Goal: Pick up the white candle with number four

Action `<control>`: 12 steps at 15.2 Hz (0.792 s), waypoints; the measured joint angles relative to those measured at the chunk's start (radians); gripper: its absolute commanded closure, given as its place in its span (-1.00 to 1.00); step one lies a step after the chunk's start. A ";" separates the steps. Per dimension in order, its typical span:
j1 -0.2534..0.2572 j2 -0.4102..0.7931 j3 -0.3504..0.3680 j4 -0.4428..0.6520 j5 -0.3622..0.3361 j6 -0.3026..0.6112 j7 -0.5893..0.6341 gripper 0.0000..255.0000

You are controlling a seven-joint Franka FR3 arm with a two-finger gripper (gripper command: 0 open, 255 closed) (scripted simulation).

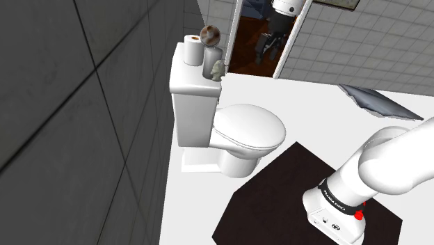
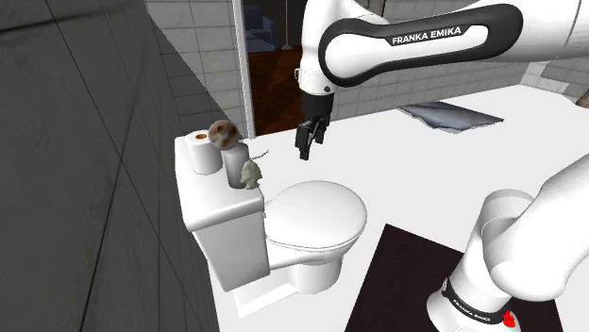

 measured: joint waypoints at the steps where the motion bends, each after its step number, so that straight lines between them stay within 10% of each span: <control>1: 0.004 0.033 0.004 0.023 -0.003 0.016 -0.003 -1.00; 12: 0.030 0.420 0.034 0.395 -0.057 0.100 -0.067 -1.00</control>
